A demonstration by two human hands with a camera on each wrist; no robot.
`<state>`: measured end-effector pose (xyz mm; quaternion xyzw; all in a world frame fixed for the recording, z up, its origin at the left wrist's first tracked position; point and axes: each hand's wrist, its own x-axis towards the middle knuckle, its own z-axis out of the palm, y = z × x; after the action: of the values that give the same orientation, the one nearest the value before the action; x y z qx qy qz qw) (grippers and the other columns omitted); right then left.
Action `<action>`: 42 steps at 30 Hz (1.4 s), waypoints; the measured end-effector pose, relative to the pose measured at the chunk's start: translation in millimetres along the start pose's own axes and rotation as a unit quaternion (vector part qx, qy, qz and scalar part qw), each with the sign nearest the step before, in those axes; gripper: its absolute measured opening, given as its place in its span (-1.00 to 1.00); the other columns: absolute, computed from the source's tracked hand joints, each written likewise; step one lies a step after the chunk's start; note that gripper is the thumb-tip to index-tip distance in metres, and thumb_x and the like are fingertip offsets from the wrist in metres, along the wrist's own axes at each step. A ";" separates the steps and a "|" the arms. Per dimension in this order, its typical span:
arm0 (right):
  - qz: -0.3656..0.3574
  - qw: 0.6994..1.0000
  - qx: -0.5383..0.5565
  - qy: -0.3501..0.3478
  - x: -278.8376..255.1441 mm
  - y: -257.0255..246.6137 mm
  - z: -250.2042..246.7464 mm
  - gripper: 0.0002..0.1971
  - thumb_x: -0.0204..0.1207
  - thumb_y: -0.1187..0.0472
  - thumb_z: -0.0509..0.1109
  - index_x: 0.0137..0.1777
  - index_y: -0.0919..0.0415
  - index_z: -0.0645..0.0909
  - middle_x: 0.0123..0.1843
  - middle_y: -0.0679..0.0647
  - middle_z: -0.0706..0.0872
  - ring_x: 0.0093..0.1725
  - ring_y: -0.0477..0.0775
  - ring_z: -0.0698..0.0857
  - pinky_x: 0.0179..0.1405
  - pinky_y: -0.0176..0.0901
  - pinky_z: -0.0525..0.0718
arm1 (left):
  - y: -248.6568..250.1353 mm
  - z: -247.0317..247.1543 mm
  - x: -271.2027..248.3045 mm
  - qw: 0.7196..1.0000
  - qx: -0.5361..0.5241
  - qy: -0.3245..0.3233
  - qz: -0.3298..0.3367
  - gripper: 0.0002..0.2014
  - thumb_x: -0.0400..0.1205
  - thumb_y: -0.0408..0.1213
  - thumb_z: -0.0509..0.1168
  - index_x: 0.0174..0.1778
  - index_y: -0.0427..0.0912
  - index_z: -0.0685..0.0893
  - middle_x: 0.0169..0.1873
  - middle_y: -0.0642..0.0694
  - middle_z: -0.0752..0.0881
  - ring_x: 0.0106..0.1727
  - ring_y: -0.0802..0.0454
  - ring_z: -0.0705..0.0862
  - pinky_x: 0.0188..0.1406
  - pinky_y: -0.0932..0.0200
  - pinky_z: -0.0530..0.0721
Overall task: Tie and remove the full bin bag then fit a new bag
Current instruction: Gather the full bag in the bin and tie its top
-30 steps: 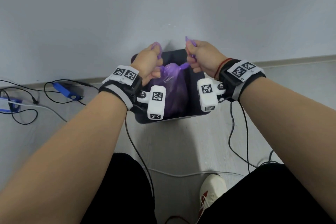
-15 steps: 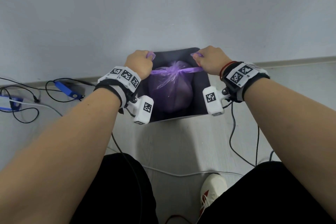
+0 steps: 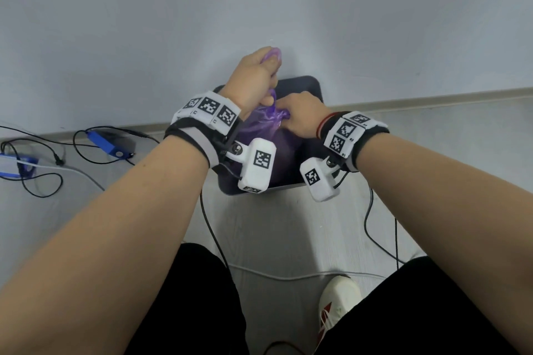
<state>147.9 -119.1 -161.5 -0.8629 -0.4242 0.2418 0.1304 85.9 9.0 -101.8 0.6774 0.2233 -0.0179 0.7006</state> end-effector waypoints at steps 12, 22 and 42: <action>0.055 0.836 0.490 0.239 -21.1 -9.6 -111.2 -0.89 0.37 0.17 0.46 -0.30 0.18 0.74 -0.29 0.13 0.72 -0.22 0.12 0.67 -0.16 -0.06 0.61 | -4.7 -19.5 7.2 0.977 0.198 0.074 -0.038 -0.17 0.50 0.47 -0.01 0.53 -0.04 0.46 0.51 -0.10 0.54 0.57 -0.12 0.43 0.62 -0.03 0.26; 0.096 0.782 0.468 0.401 -100.7 9.0 -220.7 -0.84 0.43 0.26 0.46 -0.37 0.16 0.65 -0.41 0.00 0.61 -0.33 0.02 0.64 -0.32 -0.21 0.52 | 41.5 21.9 9.6 0.967 0.252 -0.015 -0.017 -0.59 0.79 -0.03 0.06 0.28 -0.25 0.62 0.08 -0.11 0.68 0.00 -0.03 0.68 -0.05 0.29 0.62; 0.392 0.866 0.287 0.122 -57.7 130.8 -31.6 -0.76 0.52 0.15 0.30 -0.01 0.33 0.63 -0.35 0.23 0.68 -0.43 0.22 0.69 -0.35 0.00 0.74 | -43.2 70.7 12.0 0.882 0.442 -0.147 -0.073 -0.53 0.37 0.00 0.62 0.11 -0.06 0.66 0.02 -0.02 0.69 0.12 -0.01 0.71 0.18 0.17 0.61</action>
<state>221.8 -244.9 -173.2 -0.9053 0.0563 0.2766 0.3175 102.9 -58.9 -147.7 0.8881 0.1354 -0.2656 0.3499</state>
